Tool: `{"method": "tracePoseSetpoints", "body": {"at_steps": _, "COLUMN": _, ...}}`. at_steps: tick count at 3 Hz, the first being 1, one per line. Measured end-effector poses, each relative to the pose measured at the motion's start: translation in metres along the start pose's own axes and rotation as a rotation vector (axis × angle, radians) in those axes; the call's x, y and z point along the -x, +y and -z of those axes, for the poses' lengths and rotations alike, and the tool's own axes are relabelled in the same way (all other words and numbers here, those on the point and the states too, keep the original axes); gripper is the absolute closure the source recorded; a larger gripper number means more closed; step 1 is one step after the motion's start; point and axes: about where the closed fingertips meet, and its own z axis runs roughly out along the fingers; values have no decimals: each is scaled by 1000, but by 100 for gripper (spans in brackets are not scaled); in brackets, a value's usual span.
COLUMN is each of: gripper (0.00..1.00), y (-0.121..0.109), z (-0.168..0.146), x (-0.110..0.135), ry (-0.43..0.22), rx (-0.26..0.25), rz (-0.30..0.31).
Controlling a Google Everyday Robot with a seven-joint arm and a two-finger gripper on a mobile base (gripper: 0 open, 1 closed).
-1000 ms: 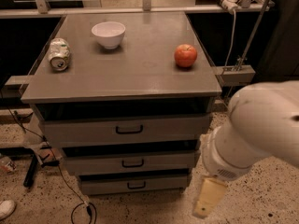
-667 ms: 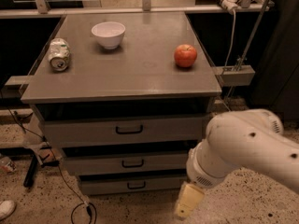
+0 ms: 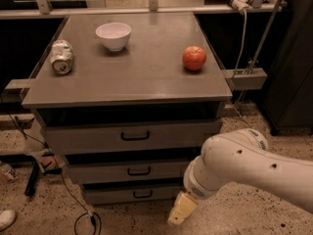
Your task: Open bottom drawer
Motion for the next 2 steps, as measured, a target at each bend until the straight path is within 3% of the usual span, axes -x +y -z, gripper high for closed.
{"method": "tracePoseSetpoints", "body": {"at_steps": 1, "gripper": 0, "y": 0, "z": 0, "x": 0, "ry": 1, "rx": 1, "rz": 1}}
{"method": "tracePoseSetpoints", "body": {"at_steps": 2, "gripper": 0, "y": 2, "z": -39, "x": -2, "ry": -19, "rx": 43, "rz": -14}}
